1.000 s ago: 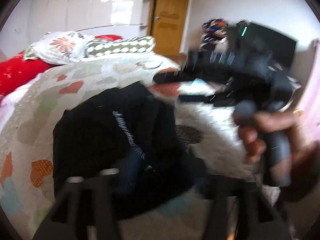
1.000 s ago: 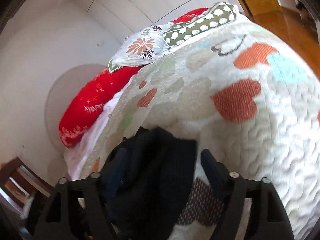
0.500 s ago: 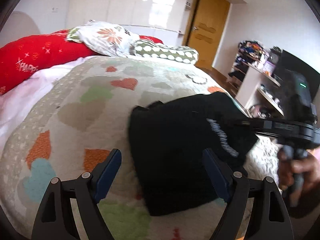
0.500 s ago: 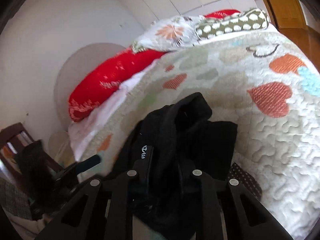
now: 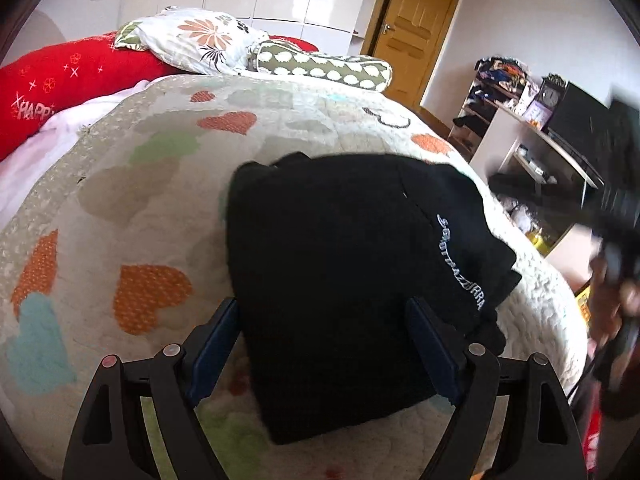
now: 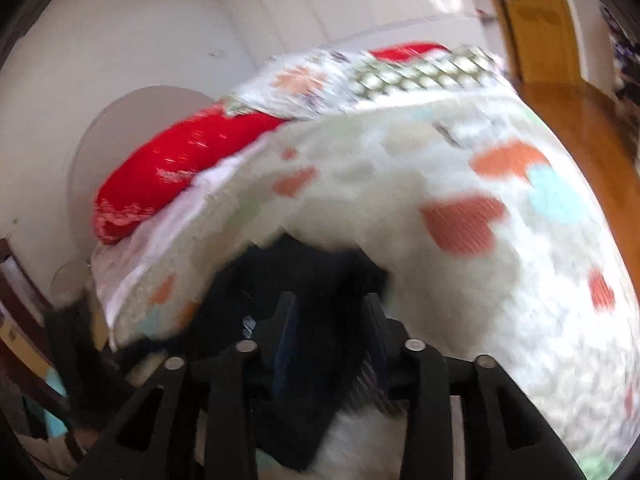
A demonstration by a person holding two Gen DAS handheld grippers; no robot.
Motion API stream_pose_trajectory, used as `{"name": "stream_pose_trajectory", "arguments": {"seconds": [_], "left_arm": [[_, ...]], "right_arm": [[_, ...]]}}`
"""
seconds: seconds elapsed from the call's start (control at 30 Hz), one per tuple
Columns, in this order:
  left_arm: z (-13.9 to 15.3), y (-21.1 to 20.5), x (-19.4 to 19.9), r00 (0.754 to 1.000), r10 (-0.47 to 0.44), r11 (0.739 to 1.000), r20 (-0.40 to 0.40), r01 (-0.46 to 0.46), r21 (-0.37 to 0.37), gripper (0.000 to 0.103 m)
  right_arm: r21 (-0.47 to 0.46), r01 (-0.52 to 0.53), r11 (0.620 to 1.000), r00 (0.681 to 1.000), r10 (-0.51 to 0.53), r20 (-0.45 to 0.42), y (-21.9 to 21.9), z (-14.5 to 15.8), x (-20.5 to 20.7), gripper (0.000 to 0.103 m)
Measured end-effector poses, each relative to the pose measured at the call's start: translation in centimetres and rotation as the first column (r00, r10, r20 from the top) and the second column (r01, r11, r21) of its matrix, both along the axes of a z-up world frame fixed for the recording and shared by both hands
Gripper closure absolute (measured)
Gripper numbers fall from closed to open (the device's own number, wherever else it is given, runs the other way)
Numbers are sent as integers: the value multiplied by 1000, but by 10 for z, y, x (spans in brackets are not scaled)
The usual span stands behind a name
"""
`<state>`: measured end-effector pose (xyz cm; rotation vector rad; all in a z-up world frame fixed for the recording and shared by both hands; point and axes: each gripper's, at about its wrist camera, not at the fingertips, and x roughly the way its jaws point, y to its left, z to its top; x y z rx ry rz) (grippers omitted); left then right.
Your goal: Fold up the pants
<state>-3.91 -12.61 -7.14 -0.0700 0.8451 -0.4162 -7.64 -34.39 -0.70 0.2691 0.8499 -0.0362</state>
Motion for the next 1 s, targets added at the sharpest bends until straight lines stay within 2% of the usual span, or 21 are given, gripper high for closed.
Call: {"name": "stream_pose_trajectory", "arguments": {"seconds": [0.07, 0.17, 0.27, 0.37, 0.47, 0.53, 0.6, 0.7, 0.73, 0.8, 0.9, 1.0], "left_arm": [[-4, -4, 3, 1000, 1, 1000, 17, -1, 17, 18], [-9, -3, 8, 1000, 4, 1000, 7, -4, 4, 18], [-13, -1, 10, 1000, -3, 1000, 4, 3, 5, 18], [-17, 3, 12, 1000, -17, 1000, -17, 17, -15, 17], [-24, 13, 19, 997, -24, 997, -76, 19, -73, 15], [-25, 16, 22, 996, -28, 996, -88, 20, -90, 15], [-21, 14, 21, 997, -28, 997, -76, 23, -67, 15], [-8, 13, 12, 999, -31, 999, -33, 30, -20, 17], [-3, 15, 8, 999, -34, 999, -13, 34, -6, 17], [8, 18, 2, 999, -24, 1000, 22, 23, 17, 16], [14, 28, 3, 999, 21, 999, 38, -22, 23, 16], [13, 29, 7, 998, 56, 998, 24, -56, 8, 16]], "right_arm": [[-15, -74, 997, 997, 74, 8, 19, 4, 24, 59], [-28, -156, 987, 988, 155, -11, 43, -8, 61, 59], [-26, -191, 981, 979, 188, -83, 57, -35, 94, 64], [-69, -174, 982, 970, 159, -183, 57, -65, 105, 66], [-74, -181, 981, 972, 167, -168, 55, -71, 87, 66], [-73, -193, 978, 974, 182, -137, 51, -71, 76, 66], [-42, -186, 982, 976, 179, -124, 45, -72, 77, 66], [-32, -183, 983, 979, 180, -99, 44, -52, 71, 62], [-47, -182, 982, 981, 179, -73, 44, -40, 62, 59], [-76, -169, 983, 985, 166, -52, 43, -25, 49, 43], [-115, -159, 980, 986, 153, -61, 42, -14, 25, 43], [-140, -149, 979, 986, 136, -98, 40, -19, 8, 43]]}}
